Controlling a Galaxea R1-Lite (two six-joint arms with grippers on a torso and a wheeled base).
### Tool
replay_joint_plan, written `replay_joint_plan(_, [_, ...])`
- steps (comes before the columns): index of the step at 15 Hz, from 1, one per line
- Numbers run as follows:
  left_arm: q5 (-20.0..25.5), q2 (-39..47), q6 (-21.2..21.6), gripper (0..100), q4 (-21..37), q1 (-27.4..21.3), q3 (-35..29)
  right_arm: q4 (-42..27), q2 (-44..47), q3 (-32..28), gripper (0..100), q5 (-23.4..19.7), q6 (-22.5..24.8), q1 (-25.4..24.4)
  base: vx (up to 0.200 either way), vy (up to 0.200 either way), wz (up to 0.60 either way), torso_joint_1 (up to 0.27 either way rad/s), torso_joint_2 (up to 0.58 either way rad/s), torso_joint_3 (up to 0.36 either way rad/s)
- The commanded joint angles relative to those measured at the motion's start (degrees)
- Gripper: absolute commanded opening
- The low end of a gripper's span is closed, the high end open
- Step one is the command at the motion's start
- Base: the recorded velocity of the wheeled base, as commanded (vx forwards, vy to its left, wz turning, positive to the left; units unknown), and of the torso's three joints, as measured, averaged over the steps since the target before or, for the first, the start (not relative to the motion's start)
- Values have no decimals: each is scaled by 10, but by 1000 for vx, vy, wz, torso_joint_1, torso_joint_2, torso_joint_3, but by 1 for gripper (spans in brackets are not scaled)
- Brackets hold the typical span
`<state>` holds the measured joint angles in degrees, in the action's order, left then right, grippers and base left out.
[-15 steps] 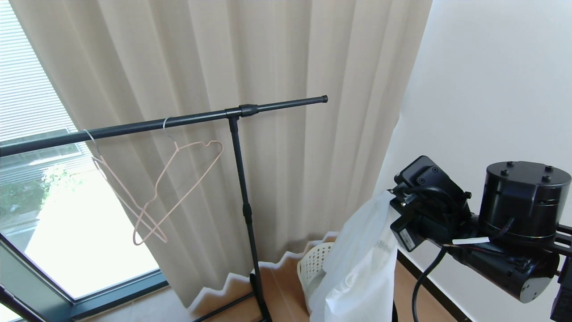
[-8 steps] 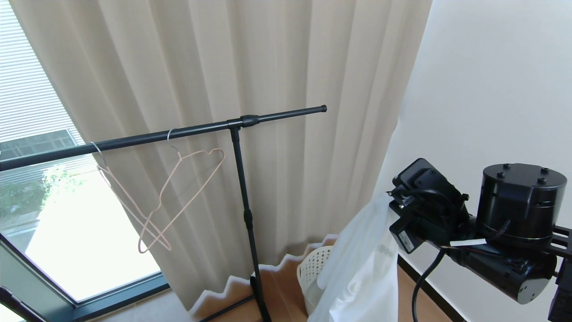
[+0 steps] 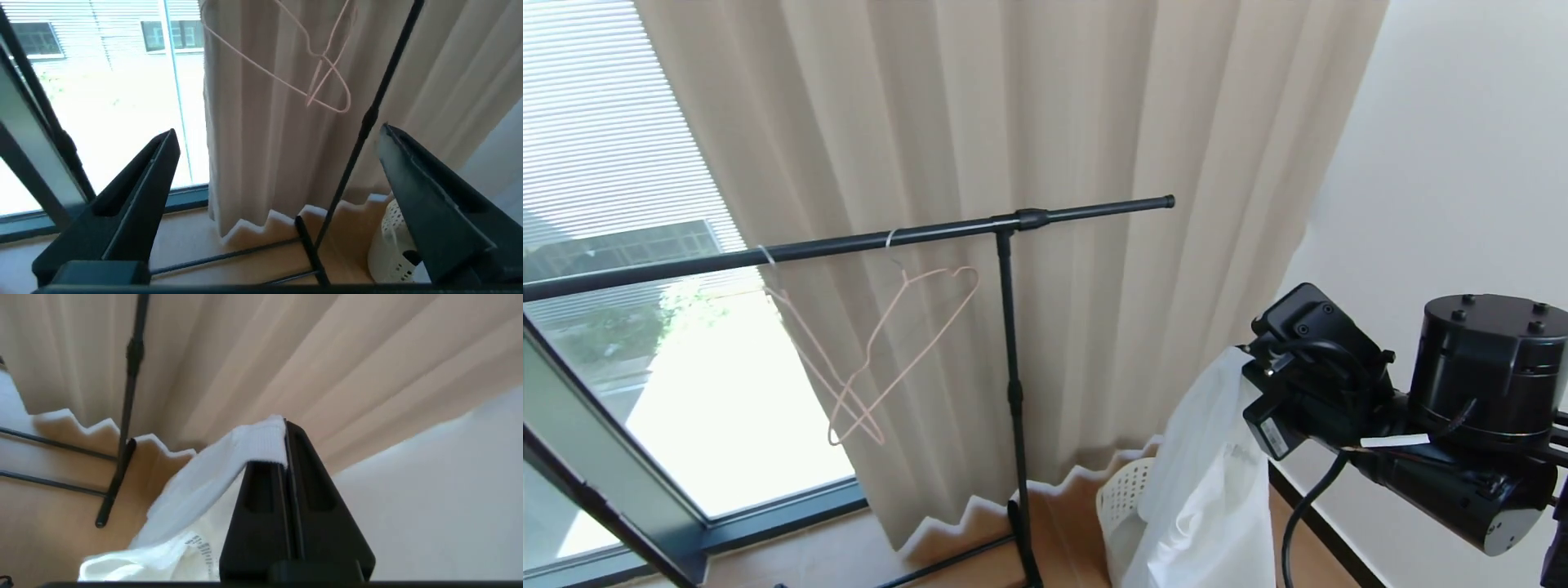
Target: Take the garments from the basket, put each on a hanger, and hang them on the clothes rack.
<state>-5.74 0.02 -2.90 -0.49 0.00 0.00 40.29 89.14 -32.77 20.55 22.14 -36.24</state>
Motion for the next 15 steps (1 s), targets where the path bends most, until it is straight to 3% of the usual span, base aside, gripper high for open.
replay_joint_plan(1, [0, 1, 0, 100, 0, 0, 0, 1, -6, 0, 0, -1, 0, 0, 0, 0, 600, 17, -2, -7])
replay_joint_plan(4, [0, 1, 0, 100, 0, 0, 0, 1, -6, 0, 0, -1, 0, 6, 0, 0, 600, -2, 4, 4])
replay_joint_plan(14, [0, 1, 0, 100, 0, 0, 0, 1, -12, 0, 0, -1, 1, 6, 0, 0, 0, 0, 0, 0])
replay_joint_plan(15, [1, 1, -1, 100, 0, 0, 0, 1, -12, 0, 0, -1, 1, 6, 0, 200, 0, 7, 7, -2])
